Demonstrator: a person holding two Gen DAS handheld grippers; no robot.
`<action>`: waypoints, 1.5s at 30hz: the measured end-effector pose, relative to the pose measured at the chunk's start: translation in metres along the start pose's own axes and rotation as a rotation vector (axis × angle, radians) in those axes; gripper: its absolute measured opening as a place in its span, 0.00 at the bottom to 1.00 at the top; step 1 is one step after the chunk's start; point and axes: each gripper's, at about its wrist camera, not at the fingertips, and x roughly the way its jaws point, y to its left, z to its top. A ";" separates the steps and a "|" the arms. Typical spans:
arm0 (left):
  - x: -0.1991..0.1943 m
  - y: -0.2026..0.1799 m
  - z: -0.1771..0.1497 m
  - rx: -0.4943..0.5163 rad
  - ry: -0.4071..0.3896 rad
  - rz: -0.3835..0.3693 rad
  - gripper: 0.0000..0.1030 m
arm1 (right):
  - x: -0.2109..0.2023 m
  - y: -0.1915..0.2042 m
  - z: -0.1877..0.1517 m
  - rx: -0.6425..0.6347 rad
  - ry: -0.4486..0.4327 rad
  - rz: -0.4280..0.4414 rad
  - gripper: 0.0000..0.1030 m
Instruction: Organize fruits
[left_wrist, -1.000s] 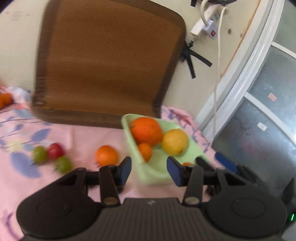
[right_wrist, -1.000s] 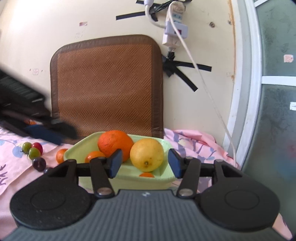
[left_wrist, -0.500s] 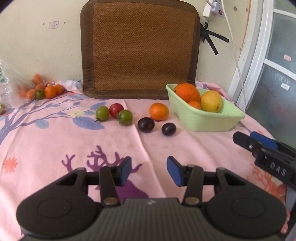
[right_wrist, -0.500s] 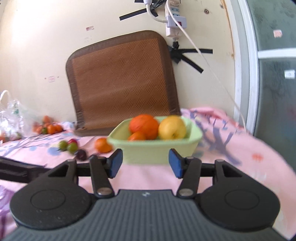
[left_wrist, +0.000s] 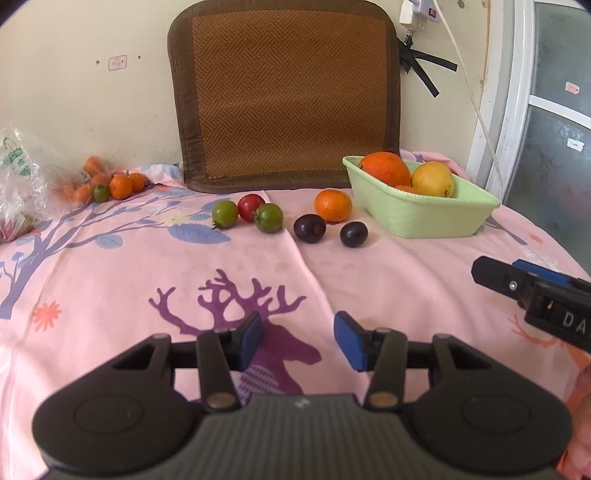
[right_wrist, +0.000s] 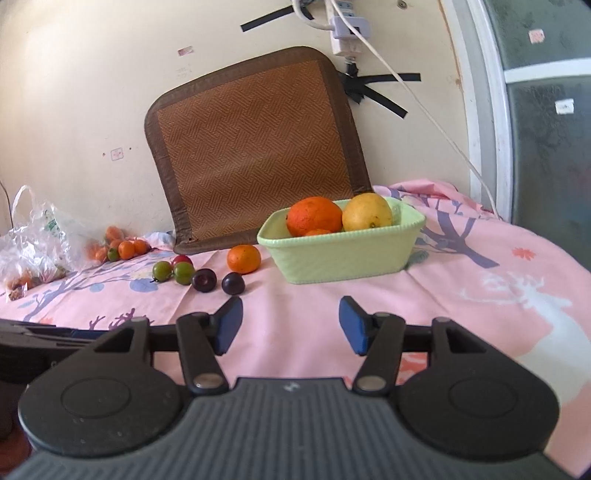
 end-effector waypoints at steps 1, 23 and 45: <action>0.000 0.001 0.000 -0.003 -0.001 -0.002 0.43 | 0.001 -0.002 0.000 0.009 0.004 0.001 0.59; -0.004 0.004 -0.003 -0.016 -0.030 -0.058 0.44 | 0.007 -0.003 -0.002 0.027 0.053 0.010 0.59; -0.002 0.001 -0.004 0.006 -0.022 -0.039 0.45 | 0.007 -0.003 -0.002 0.033 0.051 0.012 0.59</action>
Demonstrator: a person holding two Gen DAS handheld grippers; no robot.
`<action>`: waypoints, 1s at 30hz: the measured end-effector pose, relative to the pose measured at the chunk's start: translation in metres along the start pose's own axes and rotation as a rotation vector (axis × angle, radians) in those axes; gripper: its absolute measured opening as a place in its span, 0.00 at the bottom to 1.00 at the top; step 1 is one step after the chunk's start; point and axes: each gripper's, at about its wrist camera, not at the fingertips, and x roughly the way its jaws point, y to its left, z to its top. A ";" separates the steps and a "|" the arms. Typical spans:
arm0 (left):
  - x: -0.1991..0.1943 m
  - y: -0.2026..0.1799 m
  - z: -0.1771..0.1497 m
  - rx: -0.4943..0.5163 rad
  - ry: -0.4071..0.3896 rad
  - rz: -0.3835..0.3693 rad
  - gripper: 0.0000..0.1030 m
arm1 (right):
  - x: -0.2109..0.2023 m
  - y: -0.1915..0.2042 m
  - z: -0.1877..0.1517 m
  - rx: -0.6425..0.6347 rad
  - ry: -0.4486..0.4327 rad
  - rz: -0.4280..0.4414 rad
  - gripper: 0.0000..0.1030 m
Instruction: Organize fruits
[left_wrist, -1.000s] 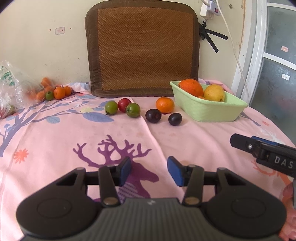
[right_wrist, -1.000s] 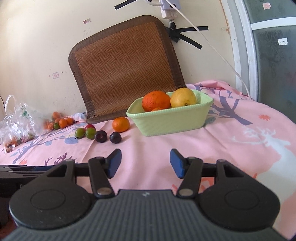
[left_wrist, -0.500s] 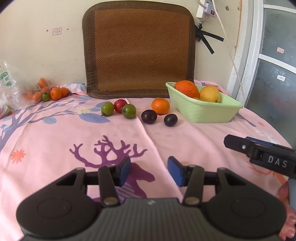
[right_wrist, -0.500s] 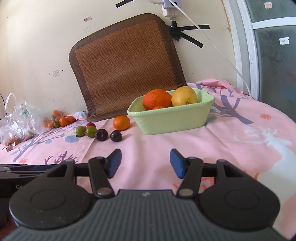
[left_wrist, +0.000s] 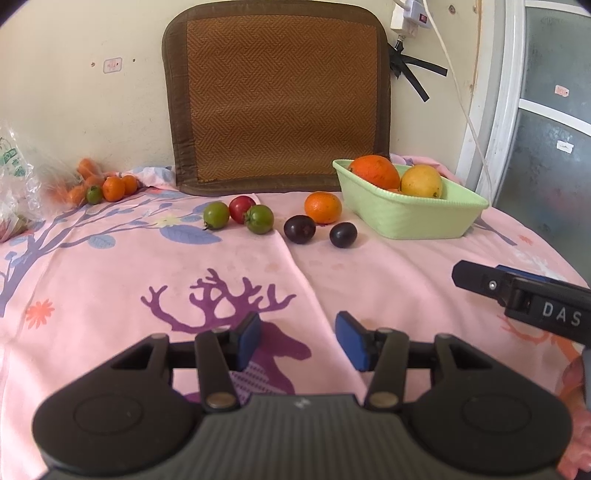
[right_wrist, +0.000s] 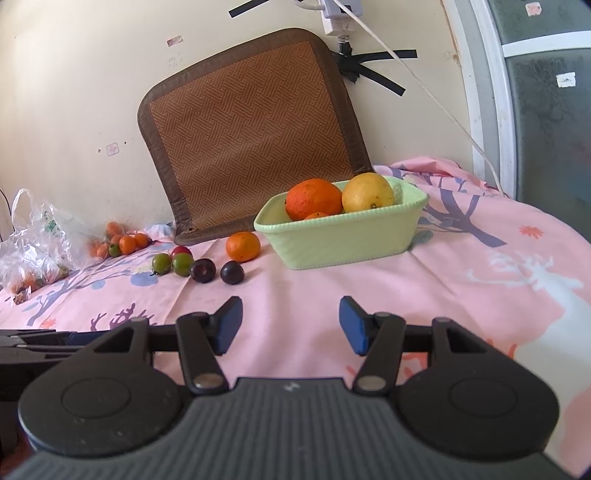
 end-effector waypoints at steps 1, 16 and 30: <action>0.000 0.000 0.000 0.000 0.000 0.001 0.45 | 0.000 0.000 0.000 0.000 0.000 0.000 0.59; 0.000 0.000 0.000 0.000 0.000 -0.001 0.46 | 0.000 0.000 0.000 0.002 -0.001 -0.002 0.59; 0.000 0.000 0.000 -0.001 0.000 0.001 0.46 | 0.000 0.001 -0.001 0.005 0.000 -0.005 0.58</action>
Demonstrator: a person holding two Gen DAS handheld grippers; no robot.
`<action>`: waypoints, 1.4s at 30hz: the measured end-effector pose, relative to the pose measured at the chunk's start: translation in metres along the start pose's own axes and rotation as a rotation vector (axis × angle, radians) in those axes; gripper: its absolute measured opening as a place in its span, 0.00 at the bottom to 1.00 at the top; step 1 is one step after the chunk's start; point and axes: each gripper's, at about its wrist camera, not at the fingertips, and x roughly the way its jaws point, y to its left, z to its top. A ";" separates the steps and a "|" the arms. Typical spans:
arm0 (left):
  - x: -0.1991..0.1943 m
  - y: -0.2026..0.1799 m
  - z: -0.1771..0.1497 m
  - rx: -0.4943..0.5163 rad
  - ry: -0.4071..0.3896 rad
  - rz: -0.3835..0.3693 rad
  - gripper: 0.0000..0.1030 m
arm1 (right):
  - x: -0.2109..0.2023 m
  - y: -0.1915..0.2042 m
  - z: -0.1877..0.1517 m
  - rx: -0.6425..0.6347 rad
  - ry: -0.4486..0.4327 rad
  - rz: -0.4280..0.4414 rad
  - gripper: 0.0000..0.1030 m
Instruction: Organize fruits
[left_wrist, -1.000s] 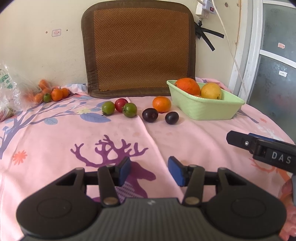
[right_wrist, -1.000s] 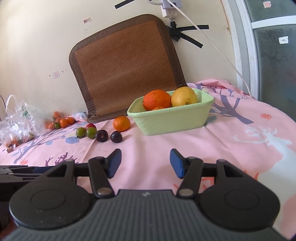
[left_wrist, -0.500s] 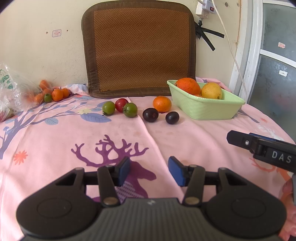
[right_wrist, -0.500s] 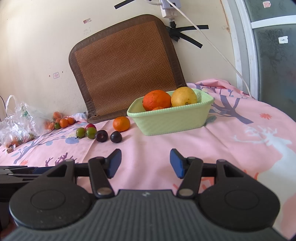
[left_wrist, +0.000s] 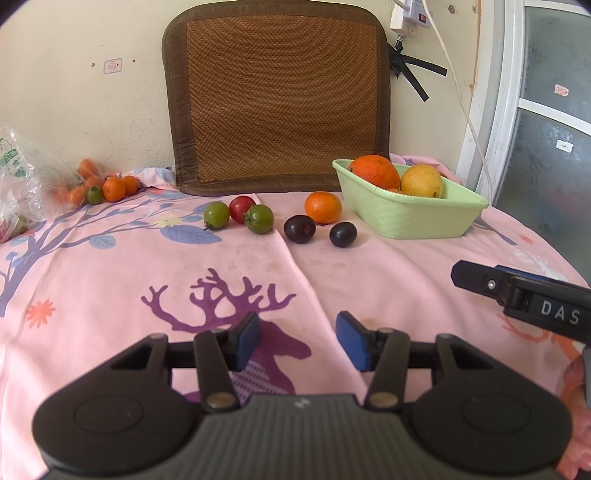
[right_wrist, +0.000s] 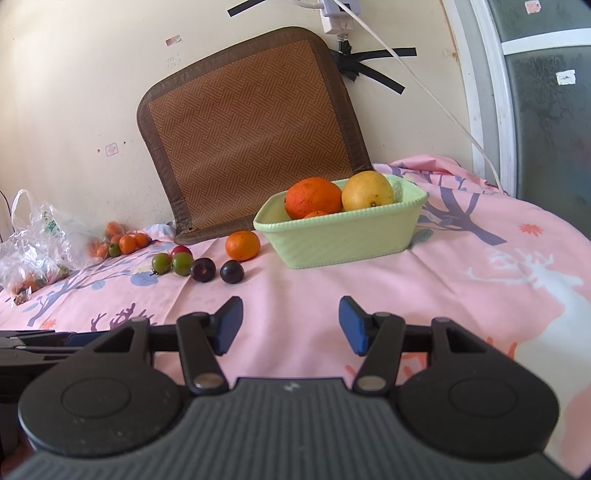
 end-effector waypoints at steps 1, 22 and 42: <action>0.000 0.000 0.000 0.000 0.000 0.000 0.46 | 0.000 0.000 0.000 0.000 0.000 0.000 0.58; 0.016 0.037 0.053 -0.028 -0.052 -0.214 0.44 | 0.021 -0.002 0.036 -0.056 0.046 0.101 0.40; 0.112 0.045 0.088 0.150 0.122 -0.364 0.39 | 0.111 0.043 0.043 -0.351 0.217 0.190 0.37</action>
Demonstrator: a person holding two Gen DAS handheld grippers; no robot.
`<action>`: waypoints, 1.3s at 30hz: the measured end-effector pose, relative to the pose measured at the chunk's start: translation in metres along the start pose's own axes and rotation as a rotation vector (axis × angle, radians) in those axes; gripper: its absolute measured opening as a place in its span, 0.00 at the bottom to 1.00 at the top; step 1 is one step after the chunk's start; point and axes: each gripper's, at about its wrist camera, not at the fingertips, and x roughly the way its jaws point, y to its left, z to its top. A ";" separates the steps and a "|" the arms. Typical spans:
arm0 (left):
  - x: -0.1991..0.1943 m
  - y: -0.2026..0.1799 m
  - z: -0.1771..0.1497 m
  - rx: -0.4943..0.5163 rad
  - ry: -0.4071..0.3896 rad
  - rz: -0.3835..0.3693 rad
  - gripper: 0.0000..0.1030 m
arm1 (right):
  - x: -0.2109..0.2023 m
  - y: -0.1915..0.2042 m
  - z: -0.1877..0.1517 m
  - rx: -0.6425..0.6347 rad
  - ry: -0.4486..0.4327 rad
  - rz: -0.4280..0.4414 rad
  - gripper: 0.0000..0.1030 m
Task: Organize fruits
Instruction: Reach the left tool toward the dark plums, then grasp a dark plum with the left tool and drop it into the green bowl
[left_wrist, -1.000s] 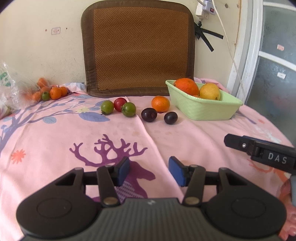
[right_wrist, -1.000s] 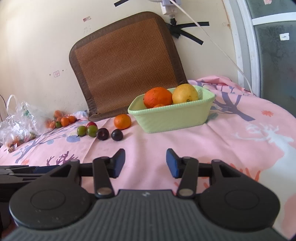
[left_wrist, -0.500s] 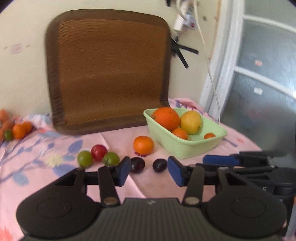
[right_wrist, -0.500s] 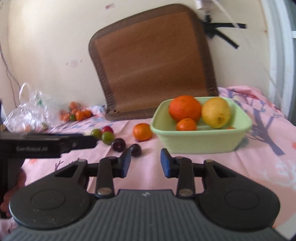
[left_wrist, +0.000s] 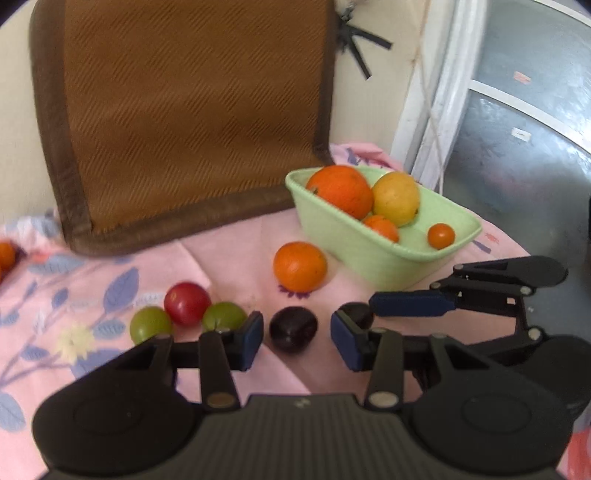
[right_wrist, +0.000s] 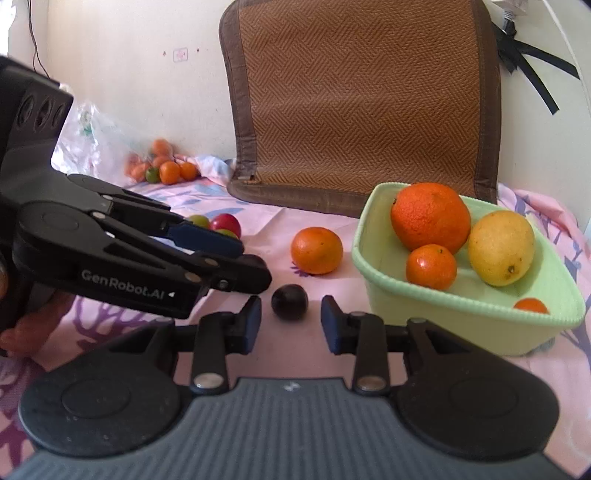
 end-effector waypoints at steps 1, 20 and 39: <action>0.000 -0.001 -0.002 0.006 -0.012 0.004 0.39 | 0.004 0.001 0.000 -0.010 0.007 -0.002 0.37; 0.002 -0.074 0.040 -0.057 -0.140 -0.087 0.29 | -0.065 -0.033 -0.015 0.085 -0.282 -0.219 0.23; -0.025 -0.053 0.029 -0.166 -0.212 0.041 0.40 | -0.065 -0.058 -0.027 0.159 -0.326 -0.313 0.32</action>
